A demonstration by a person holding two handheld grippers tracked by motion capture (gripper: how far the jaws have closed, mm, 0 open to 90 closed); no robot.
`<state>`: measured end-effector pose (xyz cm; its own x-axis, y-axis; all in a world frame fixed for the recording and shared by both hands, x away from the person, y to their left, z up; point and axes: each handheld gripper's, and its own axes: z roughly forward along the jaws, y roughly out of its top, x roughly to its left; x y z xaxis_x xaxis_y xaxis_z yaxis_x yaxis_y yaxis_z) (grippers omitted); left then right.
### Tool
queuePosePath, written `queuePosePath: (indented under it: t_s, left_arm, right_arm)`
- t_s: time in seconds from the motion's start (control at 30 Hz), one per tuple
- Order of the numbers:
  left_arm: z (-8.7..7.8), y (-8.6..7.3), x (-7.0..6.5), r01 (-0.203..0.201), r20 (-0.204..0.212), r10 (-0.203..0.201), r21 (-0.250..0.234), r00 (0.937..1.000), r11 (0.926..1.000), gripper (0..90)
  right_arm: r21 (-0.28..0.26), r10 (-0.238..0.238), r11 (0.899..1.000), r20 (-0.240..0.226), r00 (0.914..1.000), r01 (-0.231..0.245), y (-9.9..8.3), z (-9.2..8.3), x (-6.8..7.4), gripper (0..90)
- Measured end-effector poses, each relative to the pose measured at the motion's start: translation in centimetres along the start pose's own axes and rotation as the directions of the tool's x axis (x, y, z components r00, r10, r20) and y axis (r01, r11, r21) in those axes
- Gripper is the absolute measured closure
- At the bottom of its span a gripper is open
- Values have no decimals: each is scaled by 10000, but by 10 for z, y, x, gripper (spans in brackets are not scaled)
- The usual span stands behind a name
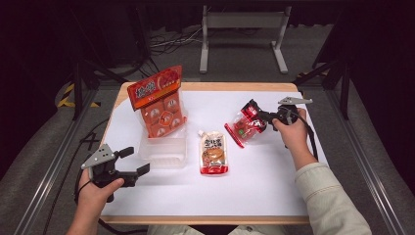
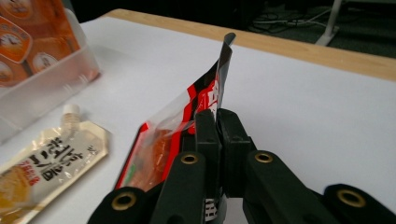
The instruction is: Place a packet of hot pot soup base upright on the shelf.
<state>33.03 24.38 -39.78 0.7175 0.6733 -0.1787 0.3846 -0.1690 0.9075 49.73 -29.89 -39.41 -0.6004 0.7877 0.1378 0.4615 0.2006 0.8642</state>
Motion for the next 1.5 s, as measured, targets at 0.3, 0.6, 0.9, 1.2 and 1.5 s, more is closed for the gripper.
queuePosePath:
  t_s: [0.3, 0.6, 0.9, 1.2, 1.5]
  left_arm:
    - [-3, -2, 4, 159, -263, -165, -242, 9995, 9996, 120]
    - [-7, -6, 3, -31, -122, 26, -468, 9999, 9989, 124]
    - [-9, -9, 3, -20, -145, 12, -545, 9999, 9985, 130]
    - [-7, -9, 1, -138, -160, 130, -544, 9998, 9984, 127]
    - [-3, -9, 0, -137, -250, 131, -269, 9996, 9995, 129]
  right_arm:
    - [-716, -764, 9948, -627, 9951, 719, 28, -31, 20, 888]
    - [-982, -1434, 9861, -936, 9852, 1342, 43, -48, 28, 888]
    - [-1013, -2163, 9738, -1339, 9671, 2037, 61, -59, 39, 887]
    - [-1195, -2548, 9644, -1828, 9496, 2358, 75, -67, 48, 887]
    - [-1172, -2873, 9565, -2171, 9329, 2673, 85, -69, 58, 886]
